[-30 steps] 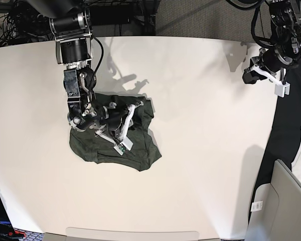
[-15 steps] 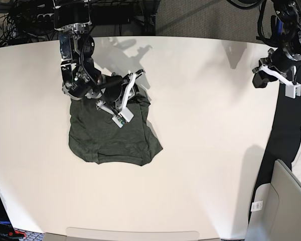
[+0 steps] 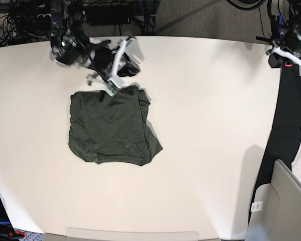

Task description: Fold the T-shirt properly

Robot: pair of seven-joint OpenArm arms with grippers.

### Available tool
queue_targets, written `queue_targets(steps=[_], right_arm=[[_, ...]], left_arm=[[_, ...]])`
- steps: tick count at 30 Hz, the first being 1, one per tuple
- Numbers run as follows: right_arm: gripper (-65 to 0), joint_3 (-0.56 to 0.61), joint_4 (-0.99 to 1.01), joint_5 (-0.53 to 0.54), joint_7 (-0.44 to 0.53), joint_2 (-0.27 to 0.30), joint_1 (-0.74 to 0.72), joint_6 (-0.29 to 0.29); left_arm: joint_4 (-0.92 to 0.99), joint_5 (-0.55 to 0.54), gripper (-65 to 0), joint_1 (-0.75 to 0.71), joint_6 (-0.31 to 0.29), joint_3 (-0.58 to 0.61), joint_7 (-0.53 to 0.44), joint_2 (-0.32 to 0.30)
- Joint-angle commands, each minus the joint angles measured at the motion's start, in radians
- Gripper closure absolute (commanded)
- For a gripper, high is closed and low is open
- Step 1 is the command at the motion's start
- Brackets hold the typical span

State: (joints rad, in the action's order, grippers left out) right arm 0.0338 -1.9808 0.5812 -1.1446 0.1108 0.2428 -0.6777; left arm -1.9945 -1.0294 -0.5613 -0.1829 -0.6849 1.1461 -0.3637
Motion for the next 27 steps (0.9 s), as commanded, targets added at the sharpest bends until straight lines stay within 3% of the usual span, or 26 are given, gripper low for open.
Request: queue_targets(steps=[1, 11, 17, 27], right_arm=[[-3.8, -0.015, -0.039, 0.027, 0.021, 0.016, 0.011, -0.006], [-3.8, -0.226, -0.071, 0.165, 0.022, 0.065, 0.169, -0.004], [-3.8, -0.377, -0.073, 0.208, 0.022, 0.088, 0.277, 0.0], [-3.8, -0.618, -0.073, 0.263, 0.022, 0.135, 0.453, 0.112]], left_arm=[[-0.033, -0.018, -0.6, -0.015, -0.005, -0.022, -0.01, 0.005], [-0.065, -0.019, -0.6, -0.118, -0.01, -0.126, -0.008, 0.096], [-0.065, -0.019, -0.5, -0.185, -0.01, -0.132, -0.01, 0.102], [-0.062, -0.018, -0.5, -0.242, -0.01, -0.132, -0.008, 0.102]])
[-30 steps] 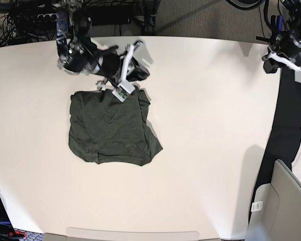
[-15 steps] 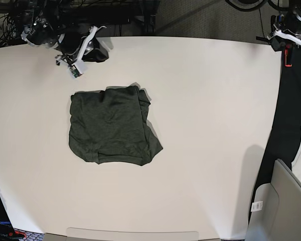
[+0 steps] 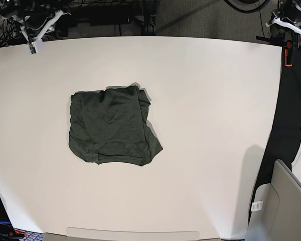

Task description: Fold the T-shirt properly

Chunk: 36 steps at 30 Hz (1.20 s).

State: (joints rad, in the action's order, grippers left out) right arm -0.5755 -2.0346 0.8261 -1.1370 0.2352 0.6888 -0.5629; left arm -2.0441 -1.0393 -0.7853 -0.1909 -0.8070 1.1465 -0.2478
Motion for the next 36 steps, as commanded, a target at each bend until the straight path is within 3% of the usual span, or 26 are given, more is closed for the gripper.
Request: queue_targets(steps=[1, 7, 14, 18, 22, 26, 32, 36], right_arm=[[-3.8, -0.028, -0.019, 0.016, 0.015, 0.017, 0.025, 0.017], [-3.8, -0.082, -0.018, -0.05, 0.015, 0.033, 0.114, 0.109], [-3.8, 0.045, 0.016, -0.443, 0.012, -0.032, 0.124, 0.126], [-3.8, 0.147, 0.104, -0.574, 0.013, -0.073, 0.082, 0.108], [-3.8, 0.193, 0.252, -0.618, 0.019, -0.092, 0.019, 0.106], [-3.8, 0.222, 0.391, -0.637, 0.093, -0.087, -0.022, 0.108], [-3.8, 0.306, 0.621, -0.746, 0.228, -0.081, -0.119, 0.108], [-3.8, 0.308, 0.771, -0.75, 0.243, -0.086, -0.212, 0.108]], left_arm=[[-0.013, -0.005, -0.5, -0.026, -0.002, -0.01, -0.009, -0.014], [-0.007, -0.002, -0.5, -0.076, -0.002, -0.005, -0.01, -0.014], [0.076, 0.014, -0.5, -0.079, 0.003, 0.102, -0.009, -0.011], [0.135, 0.144, -0.5, -0.07, 0.003, 0.214, -0.024, -0.009], [0.237, 0.245, -0.5, -0.036, 0.003, 0.318, -0.125, -0.009], [0.337, 0.32, -0.5, -0.013, 0.003, 0.407, -0.194, -0.009], [0.544, 0.391, -0.5, 0.079, 0.003, 0.521, -0.259, -0.011], [0.65, 0.393, -0.5, 0.135, 0.003, 0.578, -0.306, -0.011]])
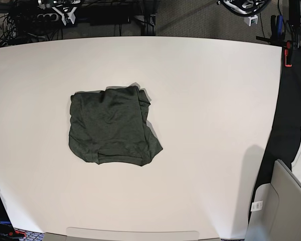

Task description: Fold the T-shirt properly

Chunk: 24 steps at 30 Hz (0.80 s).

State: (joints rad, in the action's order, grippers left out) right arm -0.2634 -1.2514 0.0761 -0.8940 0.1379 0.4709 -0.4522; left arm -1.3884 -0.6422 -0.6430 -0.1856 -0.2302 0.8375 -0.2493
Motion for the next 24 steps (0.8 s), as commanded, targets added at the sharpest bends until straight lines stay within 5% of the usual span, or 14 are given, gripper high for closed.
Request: queue_targets(steps=[1, 10, 19, 24], right_arm=[[-3.8, -0.004, 0.034, -0.003, 0.002, 0.004, -0.021, -0.003], [-3.8, 0.118, 0.402, -0.075, 0.273, -0.005, -0.191, 0.005], [-3.8, 0.126, 0.767, -0.174, 0.543, -0.105, -0.367, 0.008], [-3.8, 0.125, 0.876, -0.224, 0.663, -0.137, -0.412, 0.137]], left_arm=[[0.025, -0.005, -0.5, 0.009, -0.002, 0.015, -0.01, -0.009], [0.38, -0.003, -0.5, 0.167, -0.001, 0.179, -0.197, -0.009], [0.722, -0.003, -0.5, 0.346, -0.001, 0.334, -0.337, 0.026], [0.849, -0.003, -0.6, 0.414, -0.001, 0.438, -0.383, 0.061]])
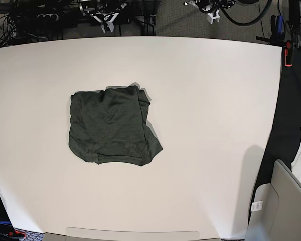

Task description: Fold the T-shirt properly

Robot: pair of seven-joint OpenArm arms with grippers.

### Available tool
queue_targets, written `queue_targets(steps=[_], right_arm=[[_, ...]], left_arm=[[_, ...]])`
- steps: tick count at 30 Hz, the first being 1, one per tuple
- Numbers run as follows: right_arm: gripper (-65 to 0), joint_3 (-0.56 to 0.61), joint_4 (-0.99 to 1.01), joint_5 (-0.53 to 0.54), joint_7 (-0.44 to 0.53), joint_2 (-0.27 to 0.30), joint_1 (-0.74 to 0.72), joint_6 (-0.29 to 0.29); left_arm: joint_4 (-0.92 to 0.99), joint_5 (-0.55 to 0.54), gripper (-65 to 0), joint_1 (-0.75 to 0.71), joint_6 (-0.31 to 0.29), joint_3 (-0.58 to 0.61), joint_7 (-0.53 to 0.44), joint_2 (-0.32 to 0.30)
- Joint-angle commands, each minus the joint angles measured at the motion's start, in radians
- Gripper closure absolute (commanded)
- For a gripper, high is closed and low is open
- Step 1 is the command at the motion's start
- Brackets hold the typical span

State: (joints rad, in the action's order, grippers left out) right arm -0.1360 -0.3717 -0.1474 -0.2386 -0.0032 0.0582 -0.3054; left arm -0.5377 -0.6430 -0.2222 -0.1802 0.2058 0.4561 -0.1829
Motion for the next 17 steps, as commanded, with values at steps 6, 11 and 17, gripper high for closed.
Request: queue_targets(steps=[6, 11, 17], right_arm=[[-3.9, 0.002, -0.003, -0.004, 0.048, -0.017, 0.004, 0.15], [-3.9, 0.002, -0.003, -0.031, 0.048, -0.051, 0.006, 0.168], [-3.9, -0.003, -0.006, -0.056, 0.049, -0.09, 0.022, 0.17]], left_arm=[[0.052, -0.002, -0.6, -0.013, -0.006, 0.074, -0.046, 0.053], [0.064, -0.002, -0.6, -0.016, -0.006, 0.083, -0.072, 0.089], [0.064, -0.002, -0.7, -0.007, -0.006, 0.083, -0.067, 0.115]])
